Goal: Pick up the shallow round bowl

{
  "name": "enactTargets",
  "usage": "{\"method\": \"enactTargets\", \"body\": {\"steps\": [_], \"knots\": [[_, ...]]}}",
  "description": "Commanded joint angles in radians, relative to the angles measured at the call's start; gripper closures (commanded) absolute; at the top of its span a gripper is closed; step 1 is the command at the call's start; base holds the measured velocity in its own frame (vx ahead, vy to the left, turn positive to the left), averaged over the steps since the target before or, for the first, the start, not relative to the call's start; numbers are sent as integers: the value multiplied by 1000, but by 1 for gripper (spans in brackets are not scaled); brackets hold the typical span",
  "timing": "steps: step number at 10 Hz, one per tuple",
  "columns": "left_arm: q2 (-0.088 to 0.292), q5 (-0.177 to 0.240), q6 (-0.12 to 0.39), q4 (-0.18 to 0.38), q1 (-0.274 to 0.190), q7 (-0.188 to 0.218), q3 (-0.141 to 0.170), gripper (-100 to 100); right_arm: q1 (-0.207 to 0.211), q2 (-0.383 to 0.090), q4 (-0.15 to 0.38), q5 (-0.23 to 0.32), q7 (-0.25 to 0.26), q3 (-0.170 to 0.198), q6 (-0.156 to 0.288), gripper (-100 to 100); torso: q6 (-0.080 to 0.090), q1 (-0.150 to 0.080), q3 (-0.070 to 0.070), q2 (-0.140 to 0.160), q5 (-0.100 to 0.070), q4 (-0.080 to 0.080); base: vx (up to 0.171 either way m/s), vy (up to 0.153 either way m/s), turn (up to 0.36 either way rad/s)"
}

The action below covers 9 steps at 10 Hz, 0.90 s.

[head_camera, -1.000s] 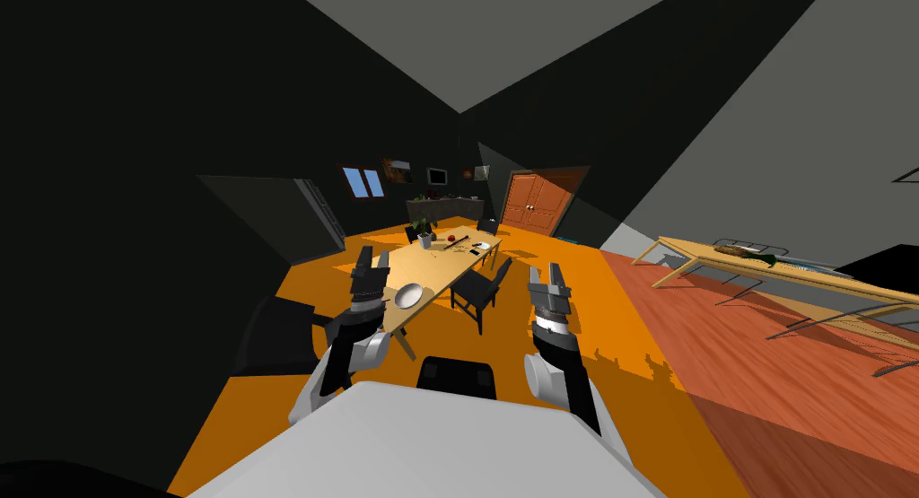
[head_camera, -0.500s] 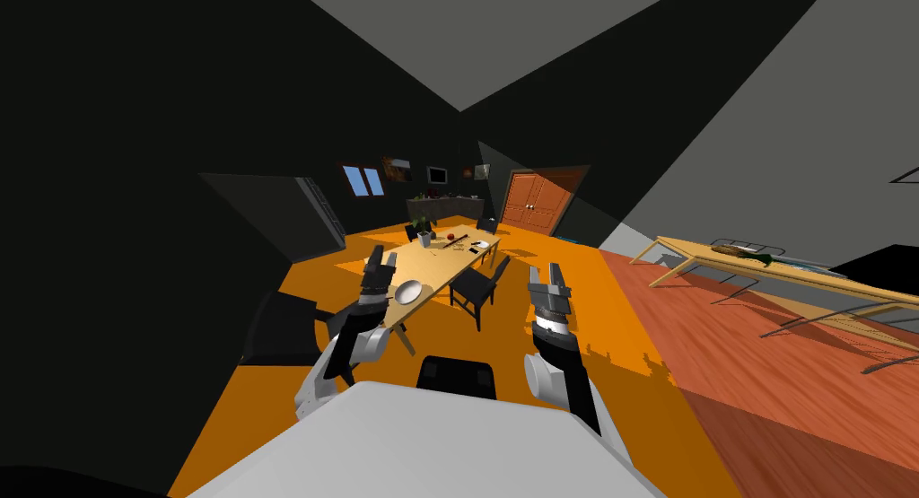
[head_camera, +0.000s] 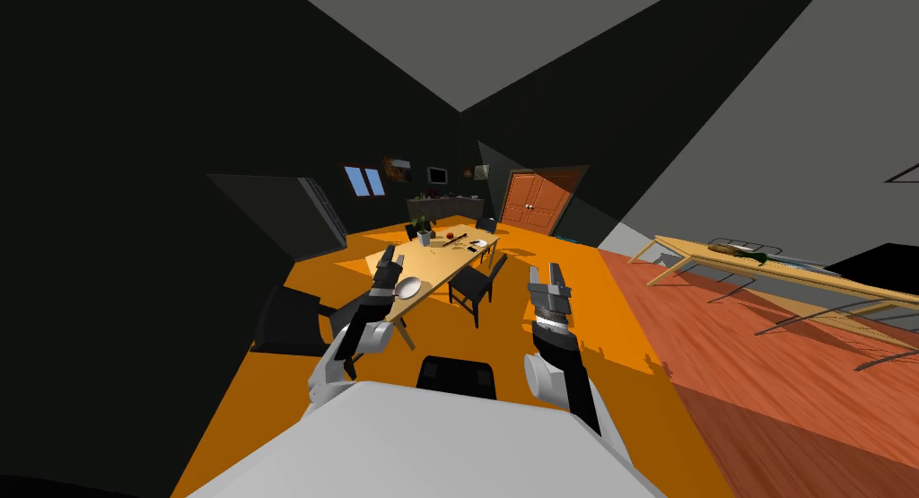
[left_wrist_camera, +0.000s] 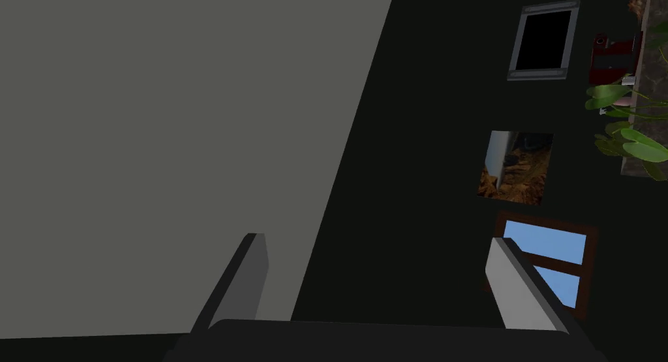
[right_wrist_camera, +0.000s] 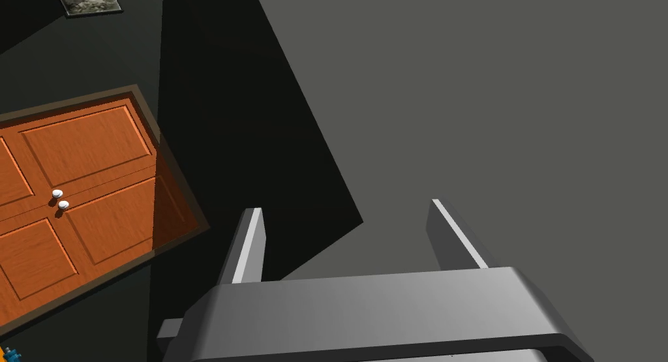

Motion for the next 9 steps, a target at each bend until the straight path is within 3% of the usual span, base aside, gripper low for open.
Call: {"method": "enactTargets", "body": {"steps": [1,9], "knots": [[11,18,50,44,-33,5,0,-100,0,0,0,0,0,0,0,0,0,0,0,0,0,0,-78,-46,15],[22,59,236,145,-123,15,1,-100,0,0,0,0,0,0,0,0,0,1,-1,-2,0,0,-35,-26,8]]}}
